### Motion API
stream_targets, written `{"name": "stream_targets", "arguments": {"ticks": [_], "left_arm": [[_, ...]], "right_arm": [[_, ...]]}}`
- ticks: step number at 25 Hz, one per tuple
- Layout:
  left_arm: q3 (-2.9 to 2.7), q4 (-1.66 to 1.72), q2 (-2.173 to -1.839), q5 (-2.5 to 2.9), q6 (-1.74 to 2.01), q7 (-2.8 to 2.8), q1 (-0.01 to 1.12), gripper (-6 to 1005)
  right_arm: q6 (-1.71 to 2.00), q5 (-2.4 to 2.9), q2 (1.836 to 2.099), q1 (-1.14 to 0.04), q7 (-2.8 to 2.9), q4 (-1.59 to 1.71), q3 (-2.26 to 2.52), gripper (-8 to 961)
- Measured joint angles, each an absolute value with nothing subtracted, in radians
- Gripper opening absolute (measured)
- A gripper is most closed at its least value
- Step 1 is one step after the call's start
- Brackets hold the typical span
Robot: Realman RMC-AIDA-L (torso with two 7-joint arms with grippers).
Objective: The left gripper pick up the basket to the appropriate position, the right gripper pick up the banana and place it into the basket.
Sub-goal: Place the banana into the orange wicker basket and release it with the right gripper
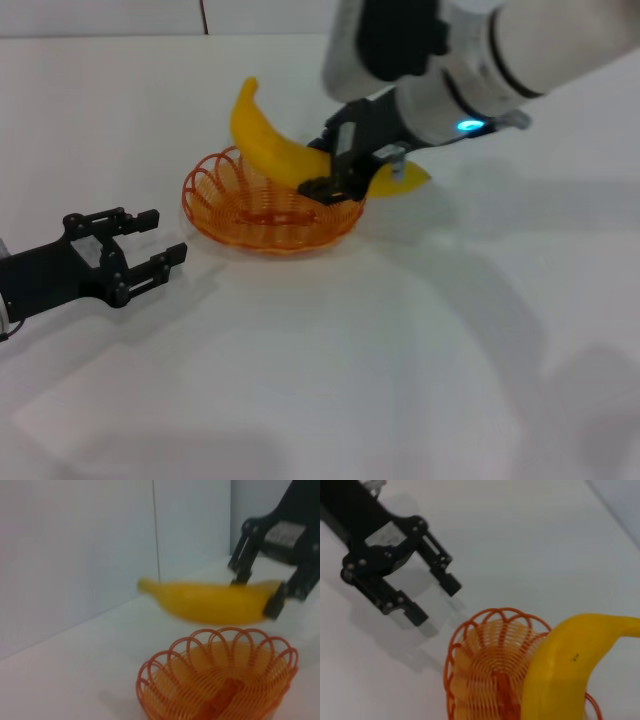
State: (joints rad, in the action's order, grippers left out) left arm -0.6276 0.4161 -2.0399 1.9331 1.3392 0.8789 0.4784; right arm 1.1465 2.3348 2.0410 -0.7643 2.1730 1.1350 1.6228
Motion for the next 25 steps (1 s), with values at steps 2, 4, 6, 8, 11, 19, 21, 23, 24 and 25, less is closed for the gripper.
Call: {"name": "stream_targets", "arguments": {"ticks": [2, 4, 6, 8, 11, 19, 21, 23, 24, 25], "left_arm": [[-0.628, 0.415, -2.040, 1.934, 1.339, 0.879, 0.483, 556], [-0.629, 0.414, -2.040, 1.934, 1.339, 0.879, 0.483, 557], [-0.629, 0.414, -2.040, 1.934, 1.339, 0.879, 0.483, 558], [-0.629, 0.414, -2.040, 1.934, 1.339, 0.879, 0.483, 557], [-0.629, 0.414, -2.040, 1.934, 1.339, 0.879, 0.483, 556], [-0.629, 0.414, -2.040, 1.934, 1.339, 0.879, 0.483, 557], [-0.629, 0.414, -2.040, 1.934, 1.339, 0.879, 0.483, 558], [-0.629, 0.414, -2.041, 1.934, 1.339, 0.879, 0.481, 558], [-0.629, 0.414, -2.041, 1.934, 1.339, 0.879, 0.479, 558], [-0.629, 0.413, -2.042, 1.934, 1.339, 0.879, 0.478, 557]], "right_arm": [[1.113, 2.333, 2.043, -0.801, 2.174, 1.082, 1.651, 476], [1.071, 2.318, 2.044, -0.833, 2.175, 1.035, 1.691, 476], [1.039, 2.296, 2.044, -0.849, 2.175, 1.008, 1.724, 476], [1.036, 2.293, 2.044, -0.850, 2.175, 1.007, 1.728, 477], [1.035, 2.280, 2.045, -0.850, 2.172, 1.006, 1.737, 488], [1.033, 2.271, 2.045, -0.840, 2.167, 1.004, 1.731, 519], [1.033, 2.247, 2.043, -0.826, 2.161, 1.011, 1.727, 527], [1.033, 2.228, 2.041, -0.819, 2.151, 1.015, 1.724, 534], [1.036, 2.201, 2.039, -0.808, 2.129, 1.019, 1.714, 538], [1.043, 2.178, 2.038, -0.796, 2.104, 1.022, 1.698, 582]]}}
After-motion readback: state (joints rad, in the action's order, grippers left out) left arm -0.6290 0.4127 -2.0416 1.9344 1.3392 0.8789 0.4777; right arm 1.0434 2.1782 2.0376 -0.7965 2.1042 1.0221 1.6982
